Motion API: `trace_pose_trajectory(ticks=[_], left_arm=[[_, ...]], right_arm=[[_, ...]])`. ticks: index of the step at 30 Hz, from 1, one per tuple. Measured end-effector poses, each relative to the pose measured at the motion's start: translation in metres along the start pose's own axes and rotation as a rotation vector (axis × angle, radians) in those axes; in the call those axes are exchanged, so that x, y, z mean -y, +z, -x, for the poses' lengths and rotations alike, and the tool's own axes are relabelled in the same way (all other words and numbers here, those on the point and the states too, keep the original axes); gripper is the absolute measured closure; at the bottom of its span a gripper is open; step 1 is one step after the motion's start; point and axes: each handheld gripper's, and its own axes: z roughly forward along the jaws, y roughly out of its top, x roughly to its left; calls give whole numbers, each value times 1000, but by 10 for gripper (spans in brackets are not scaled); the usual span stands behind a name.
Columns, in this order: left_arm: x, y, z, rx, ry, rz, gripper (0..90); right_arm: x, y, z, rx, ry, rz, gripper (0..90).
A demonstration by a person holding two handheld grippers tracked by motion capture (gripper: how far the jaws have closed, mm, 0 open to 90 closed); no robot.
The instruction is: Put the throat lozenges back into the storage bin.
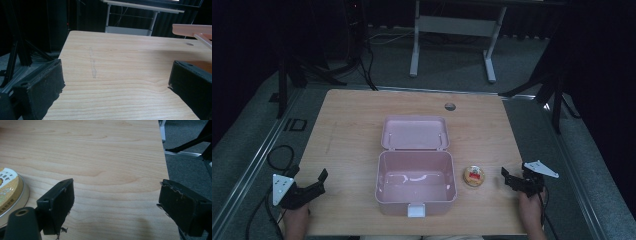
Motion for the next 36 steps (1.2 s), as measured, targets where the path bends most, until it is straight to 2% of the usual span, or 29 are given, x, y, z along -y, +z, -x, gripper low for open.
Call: trace_pose_trajectory(ticks=[5, 6, 10, 11, 16, 19, 20, 21, 23, 24, 29, 31, 32, 33, 35, 36], left_arm=[[0, 0, 0, -4, 3, -1, 4], [0, 0, 0, -4, 4, -2, 3], [0, 0, 0, -2, 4, -3, 4], [0, 0, 0, -1, 3, -3, 3], [0, 0, 0, 2, 1, -4, 3], [0, 0, 0, 3, 1, -4, 3], [0, 0, 0, 3, 1, -4, 3], [0, 0, 0, 5, 2, -4, 3], [0, 1, 0, 5, 2, -4, 3], [0, 1, 0, 6, 1, -4, 3], [0, 1, 0, 8, 3, -6, 3], [0, 1, 0, 9, 3, -6, 3], [0, 1, 0, 9, 3, -6, 3], [0, 1, 0, 9, 3, -6, 4], [0, 1, 0, 10, 4, -6, 3], [0, 1, 0, 10, 4, -6, 3]], right_arm=[[-1, -1, 3, -33, 12, 8, 129], [-6, -2, 4, -68, -6, -7, 129], [-11, -3, 5, -113, -29, -35, 130], [-12, -1, 6, -163, -56, -86, 132], [-16, 3, 7, -310, -138, -206, 133], [-19, 4, 5, -362, -199, -264, 133], [-19, 4, 5, -362, -199, -264, 133], [-21, 6, 3, -414, -226, -305, 133], [-23, 6, 1, -432, -245, -326, 133], [-26, 8, -2, -464, -283, -369, 133], [-33, 10, -12, -491, -408, -483, 134], [-36, 10, -16, -488, -468, -536, 135], [-36, 10, -16, -488, -468, -536, 135], [-39, 10, -20, -489, -523, -596, 135], [-43, 9, -24, -477, -578, -649, 138], [-43, 9, -24, -477, -578, -649, 138]])
